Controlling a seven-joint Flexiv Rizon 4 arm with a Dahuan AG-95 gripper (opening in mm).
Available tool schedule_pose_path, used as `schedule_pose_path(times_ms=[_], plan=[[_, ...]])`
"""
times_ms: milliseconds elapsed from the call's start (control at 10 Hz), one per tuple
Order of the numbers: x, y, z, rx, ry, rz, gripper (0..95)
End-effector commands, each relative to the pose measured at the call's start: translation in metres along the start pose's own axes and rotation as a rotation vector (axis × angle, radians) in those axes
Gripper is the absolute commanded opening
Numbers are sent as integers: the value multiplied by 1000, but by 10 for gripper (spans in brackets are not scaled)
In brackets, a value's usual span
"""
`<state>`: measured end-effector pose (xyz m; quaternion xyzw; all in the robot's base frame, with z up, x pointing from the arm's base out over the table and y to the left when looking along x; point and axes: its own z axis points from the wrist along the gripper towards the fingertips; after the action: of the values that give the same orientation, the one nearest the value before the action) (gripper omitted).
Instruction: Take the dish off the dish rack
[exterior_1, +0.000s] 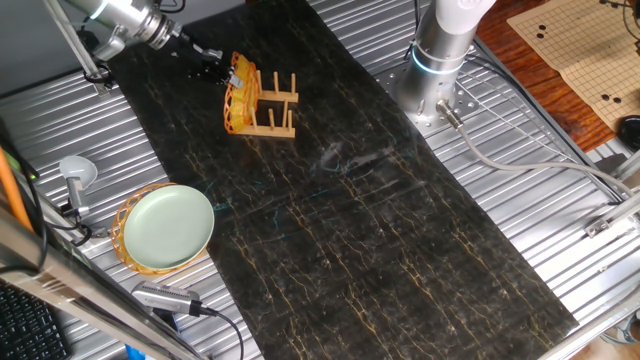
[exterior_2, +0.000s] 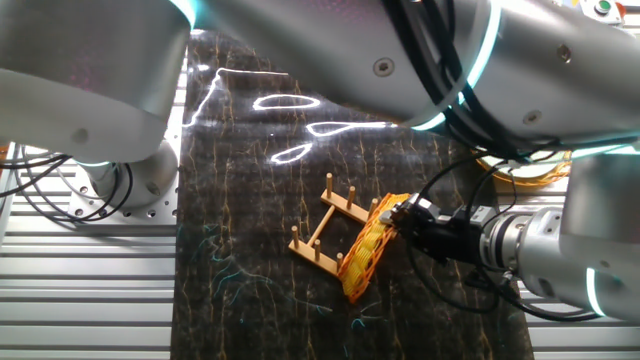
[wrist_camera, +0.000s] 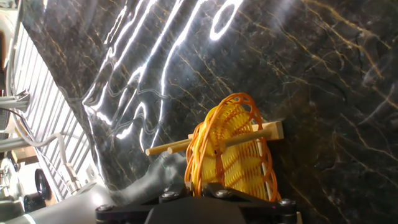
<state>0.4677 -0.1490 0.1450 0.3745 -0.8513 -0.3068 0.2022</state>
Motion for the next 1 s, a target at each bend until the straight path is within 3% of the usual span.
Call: schedule_pose_path(times_ms=[100,500,1000], plan=[[-1,0,-3,-9,-1,3,0],[0,4,-5,-36,-18,10,0],[-1,3,-5,-15,-10,17,0]])
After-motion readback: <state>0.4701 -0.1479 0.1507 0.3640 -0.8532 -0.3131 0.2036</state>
